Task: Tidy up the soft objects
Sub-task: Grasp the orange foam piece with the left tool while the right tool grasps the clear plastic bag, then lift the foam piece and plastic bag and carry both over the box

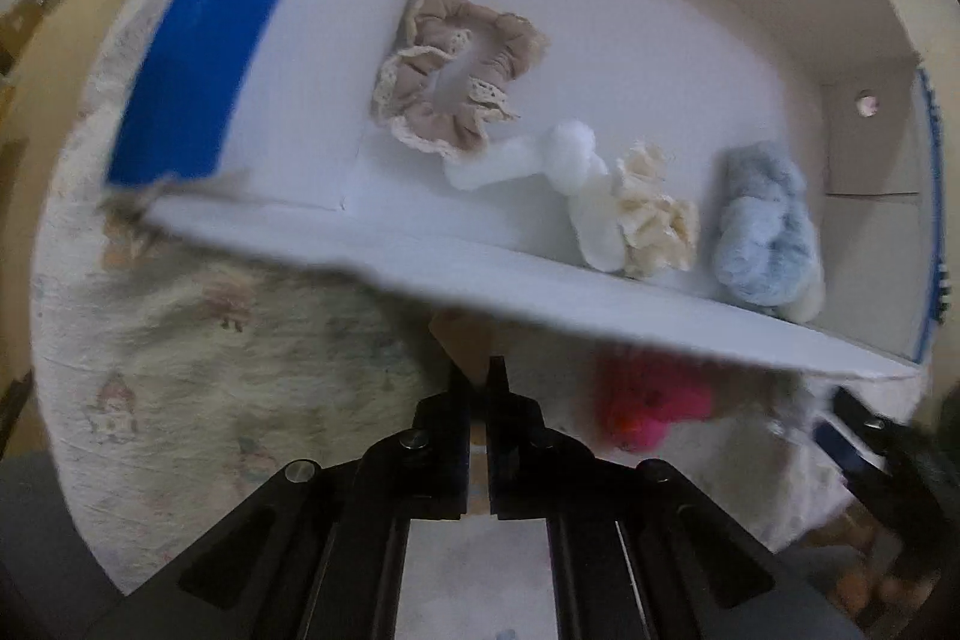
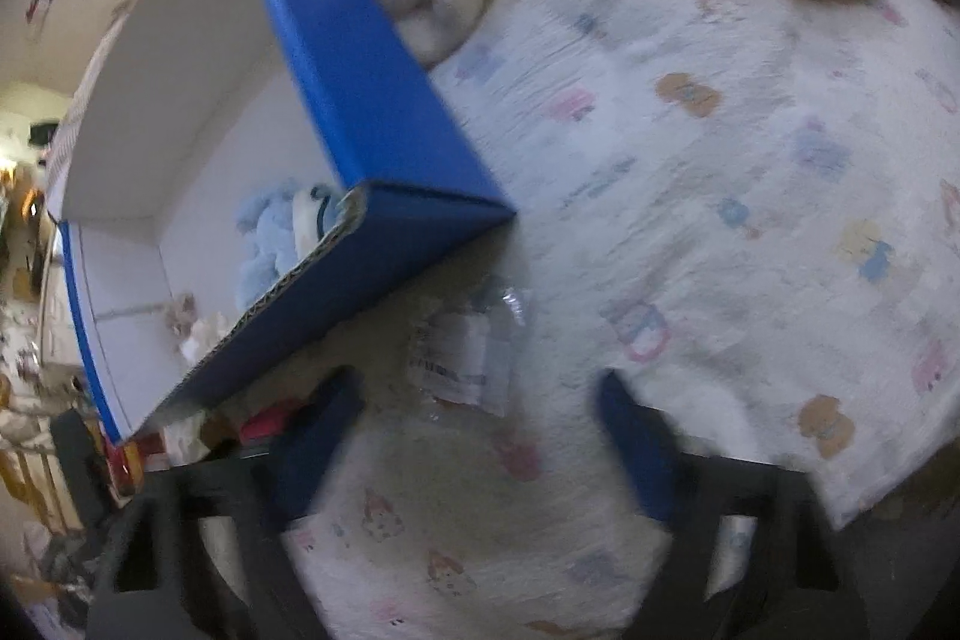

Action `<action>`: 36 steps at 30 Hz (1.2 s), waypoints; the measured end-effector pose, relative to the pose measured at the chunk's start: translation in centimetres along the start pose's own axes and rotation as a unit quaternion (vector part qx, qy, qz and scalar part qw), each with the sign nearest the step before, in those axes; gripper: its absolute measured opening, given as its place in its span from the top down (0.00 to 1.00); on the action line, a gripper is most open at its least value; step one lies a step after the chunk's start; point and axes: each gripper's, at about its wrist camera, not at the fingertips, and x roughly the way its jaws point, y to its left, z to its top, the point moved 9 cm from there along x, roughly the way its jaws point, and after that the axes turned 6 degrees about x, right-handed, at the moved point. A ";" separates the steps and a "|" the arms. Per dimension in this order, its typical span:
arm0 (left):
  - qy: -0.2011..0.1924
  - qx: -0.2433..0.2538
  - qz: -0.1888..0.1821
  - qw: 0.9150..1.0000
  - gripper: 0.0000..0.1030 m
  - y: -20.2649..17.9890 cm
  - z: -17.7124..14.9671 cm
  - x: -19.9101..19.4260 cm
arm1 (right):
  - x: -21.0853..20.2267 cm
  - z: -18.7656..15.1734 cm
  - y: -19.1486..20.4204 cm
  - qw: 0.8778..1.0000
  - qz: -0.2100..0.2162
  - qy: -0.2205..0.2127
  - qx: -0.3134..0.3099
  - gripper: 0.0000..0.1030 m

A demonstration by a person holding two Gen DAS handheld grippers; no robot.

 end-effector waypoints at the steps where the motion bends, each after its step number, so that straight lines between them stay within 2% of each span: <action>1: 0.000 -0.001 -0.006 1.000 0.96 0.0 -0.1 -0.2 | 0.4 -0.1 0.3 1.000 -0.005 0.006 -0.007 0.38; 6: -0.012 -0.003 -0.017 1.000 0.96 1.9 -1.0 -1.8 | 2.8 0.2 1.5 0.997 -0.065 0.007 -0.047 0.37; 8: -0.017 0.000 -0.009 1.000 0.96 2.5 -1.2 -2.3 | 3.7 0.3 1.8 0.996 -0.076 0.012 -0.052 0.37; 9: -0.024 0.009 0.008 1.000 0.96 2.8 -1.2 -2.6 | 4.1 0.3 2.0 0.995 -0.079 0.015 -0.057 0.38; 11: -0.028 0.013 0.020 0.999 0.96 2.8 -1.2 -2.6 | 4.7 0.3 2.5 0.993 -0.087 0.016 -0.072 0.66; 12: -0.028 0.012 0.024 0.999 0.96 3.0 -1.3 -2.7 | 4.8 0.2 2.8 0.993 -0.088 0.015 -0.080 0.71; 13: -0.029 0.010 0.025 0.999 0.96 3.2 -1.4 -2.8 | 4.9 0.1 3.0 0.992 -0.091 0.016 -0.088 0.85; 19: -0.041 0.001 0.032 0.999 0.96 4.6 -1.4 -3.7 | 4.2 -0.7 3.8 0.993 -0.063 0.020 -0.101 0.86; 24: -0.046 -0.002 0.043 0.998 0.96 5.2 -1.6 -4.4 | 2.4 -0.9 3.6 0.993 -0.052 0.006 -0.109 0.86; 27: -0.053 -0.024 0.038 0.998 0.96 5.9 -1.7 -4.7 | 1.4 -1.7 3.9 0.992 -0.048 -0.004 -0.115 0.86; 36: -0.094 -0.027 0.086 0.991 0.96 7.2 -2.8 -7.4 | -1.7 -5.7 5.2 0.990 -0.001 -0.015 -0.142 0.86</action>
